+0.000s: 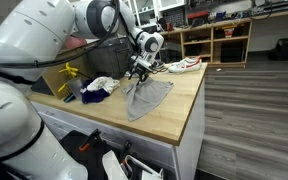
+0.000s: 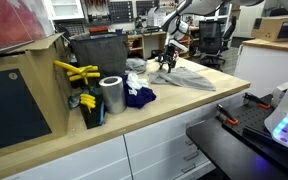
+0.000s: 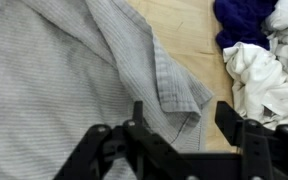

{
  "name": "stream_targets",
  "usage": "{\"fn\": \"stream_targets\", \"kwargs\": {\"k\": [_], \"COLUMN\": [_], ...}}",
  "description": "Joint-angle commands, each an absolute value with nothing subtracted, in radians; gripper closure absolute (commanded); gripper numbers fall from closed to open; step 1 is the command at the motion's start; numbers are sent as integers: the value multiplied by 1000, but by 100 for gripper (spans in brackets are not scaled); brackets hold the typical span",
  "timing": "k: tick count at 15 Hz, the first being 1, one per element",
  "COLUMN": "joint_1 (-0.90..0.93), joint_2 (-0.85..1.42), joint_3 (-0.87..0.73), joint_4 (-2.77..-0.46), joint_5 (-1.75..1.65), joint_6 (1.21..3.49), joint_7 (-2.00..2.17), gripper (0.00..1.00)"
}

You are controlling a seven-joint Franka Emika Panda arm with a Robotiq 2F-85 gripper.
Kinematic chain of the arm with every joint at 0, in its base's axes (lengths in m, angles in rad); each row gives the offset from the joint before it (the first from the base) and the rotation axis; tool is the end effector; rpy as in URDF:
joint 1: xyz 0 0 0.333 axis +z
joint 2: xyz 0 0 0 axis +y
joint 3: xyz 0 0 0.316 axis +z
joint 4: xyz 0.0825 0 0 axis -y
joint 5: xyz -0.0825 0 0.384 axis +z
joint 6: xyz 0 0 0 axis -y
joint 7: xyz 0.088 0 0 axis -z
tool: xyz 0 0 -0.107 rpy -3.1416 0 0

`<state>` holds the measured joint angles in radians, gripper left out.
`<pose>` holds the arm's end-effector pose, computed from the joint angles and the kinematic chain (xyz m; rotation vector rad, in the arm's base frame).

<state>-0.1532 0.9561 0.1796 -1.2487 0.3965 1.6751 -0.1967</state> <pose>0.6939 0.0283 0.1687 -2.4972 -0.0462 0.6014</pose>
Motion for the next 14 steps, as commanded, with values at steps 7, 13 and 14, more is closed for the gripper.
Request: {"fn": "stream_targets", "kwargs": {"k": [7, 13, 14], "joint_1": [-151, -140, -139], "joint_2": [918, 883, 877], "joint_3": [194, 185, 185], "joint_4": [-1336, -1388, -1395], "joint_5": [446, 423, 421], "joint_6": [1639, 1660, 1661], "joint_7": [-249, -289, -295], "gripper": [99, 75, 91]}}
